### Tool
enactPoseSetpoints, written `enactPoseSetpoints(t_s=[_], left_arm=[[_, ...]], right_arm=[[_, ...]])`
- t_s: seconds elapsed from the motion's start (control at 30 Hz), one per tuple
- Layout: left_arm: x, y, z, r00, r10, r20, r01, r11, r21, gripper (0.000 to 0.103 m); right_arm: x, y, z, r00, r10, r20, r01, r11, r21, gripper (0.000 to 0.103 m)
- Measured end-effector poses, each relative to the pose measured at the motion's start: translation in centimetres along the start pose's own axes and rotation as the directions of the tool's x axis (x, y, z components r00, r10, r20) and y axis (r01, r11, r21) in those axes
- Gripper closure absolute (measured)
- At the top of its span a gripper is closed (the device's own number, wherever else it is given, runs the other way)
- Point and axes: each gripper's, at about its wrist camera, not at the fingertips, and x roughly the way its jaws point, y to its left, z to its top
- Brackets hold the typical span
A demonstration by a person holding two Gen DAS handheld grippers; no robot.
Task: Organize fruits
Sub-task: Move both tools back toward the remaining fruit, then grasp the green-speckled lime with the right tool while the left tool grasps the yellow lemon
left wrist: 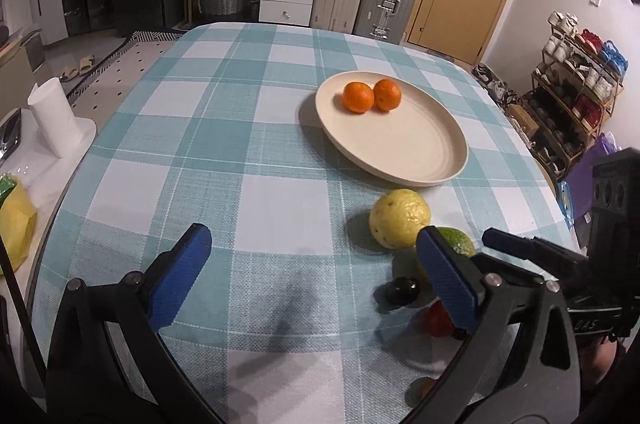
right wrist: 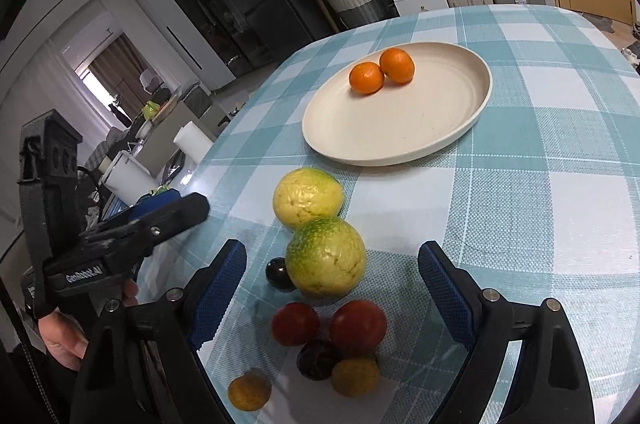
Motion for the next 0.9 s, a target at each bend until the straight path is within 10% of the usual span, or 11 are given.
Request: enactPoseSetpoints(t_s=[0.43,0.9], left_arm=[[1.1,1.7,-0.1,1.0,0.007,-0.025,-0.008,0.999,-0.038,0.001],[2.5,2.2,-0.5,0.998,0.006,-0.062,-0.01,0.998,-0.061,0.001]], right_arm=[[2.3,0.7,-0.3,0.997,0.001,-0.071,-0.005,0.999,-0.049,0.052],[0.9,-0.6,-0.5,0.999,0.051,-0.012,-0.051,0.999,0.004,0.053]])
